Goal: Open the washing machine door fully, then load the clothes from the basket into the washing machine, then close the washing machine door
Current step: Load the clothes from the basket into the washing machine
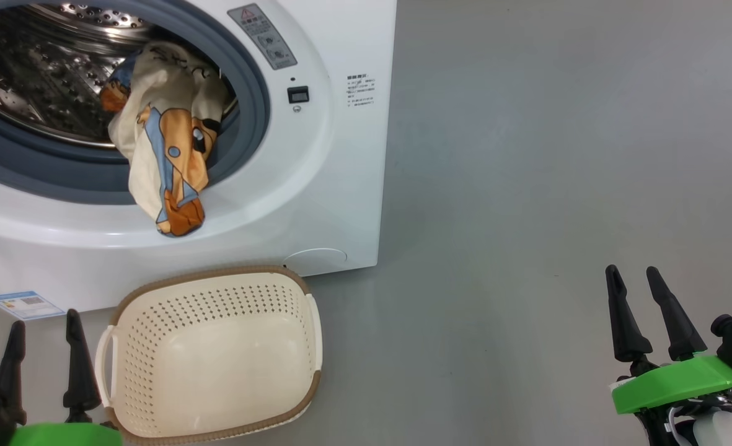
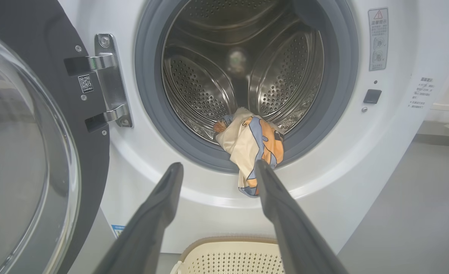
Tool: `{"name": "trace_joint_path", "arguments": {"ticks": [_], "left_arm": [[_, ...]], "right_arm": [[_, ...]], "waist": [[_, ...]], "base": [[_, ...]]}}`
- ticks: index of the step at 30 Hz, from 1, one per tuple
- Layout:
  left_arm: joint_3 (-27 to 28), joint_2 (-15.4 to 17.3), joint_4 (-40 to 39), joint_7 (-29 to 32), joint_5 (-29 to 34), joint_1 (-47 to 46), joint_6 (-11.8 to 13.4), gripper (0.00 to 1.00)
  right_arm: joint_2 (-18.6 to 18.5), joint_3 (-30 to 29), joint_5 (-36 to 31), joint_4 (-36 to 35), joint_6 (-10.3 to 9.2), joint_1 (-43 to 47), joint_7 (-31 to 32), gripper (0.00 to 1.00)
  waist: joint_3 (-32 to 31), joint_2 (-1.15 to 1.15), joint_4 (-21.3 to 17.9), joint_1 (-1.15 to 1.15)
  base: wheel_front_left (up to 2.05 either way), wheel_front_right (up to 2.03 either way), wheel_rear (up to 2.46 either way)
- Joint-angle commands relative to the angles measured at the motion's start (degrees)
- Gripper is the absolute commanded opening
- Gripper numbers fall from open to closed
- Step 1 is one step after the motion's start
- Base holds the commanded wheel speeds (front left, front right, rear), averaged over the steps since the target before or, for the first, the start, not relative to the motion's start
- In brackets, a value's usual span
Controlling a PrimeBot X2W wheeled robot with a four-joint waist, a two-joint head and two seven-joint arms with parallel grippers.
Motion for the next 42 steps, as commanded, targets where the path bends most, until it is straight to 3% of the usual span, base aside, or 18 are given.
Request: {"name": "trace_joint_path", "arguments": {"ticks": [1, 10, 18, 42], "left_arm": [[1.6, 1.0, -2.0, -0.3, -0.2, 0.5, -0.1, 1.00], [1.0, 0.9, -1.6, -0.3, -0.6, 0.3, -0.1, 1.00], [-0.7, 1.8, 1.0, -0.3, -2.2, -3.2, -0.1, 1.00], [-7.6, 13.4, 17.8, -0.3, -4.3, -30.3, -0.1, 1.00]], "right_arm": [[-0.7, 0.8, -0.3, -1.5, 0.32, 0.0, -0.5, 1.00], [-0.5, 1.1, -0.2, -1.7, 0.32, -0.1, -0.5, 1.00], [0.2, 2.0, -0.2, -2.1, 0.32, -2.1, -0.5, 1.00], [5.0, 6.1, -0.1, -2.7, 0.32, -13.1, -0.5, 1.00]], "waist": [[0.0, 0.00, 0.0, 0.00], [0.8, 0.00, 0.0, 0.00], [5.1, 0.00, -0.4, 0.00], [23.3, 0.00, -6.1, 0.00]], "base": [[0.00, 0.00, 0.00], [0.00, 0.00, 0.00], [0.00, 0.00, 0.00], [0.00, 0.00, 0.00]]}}
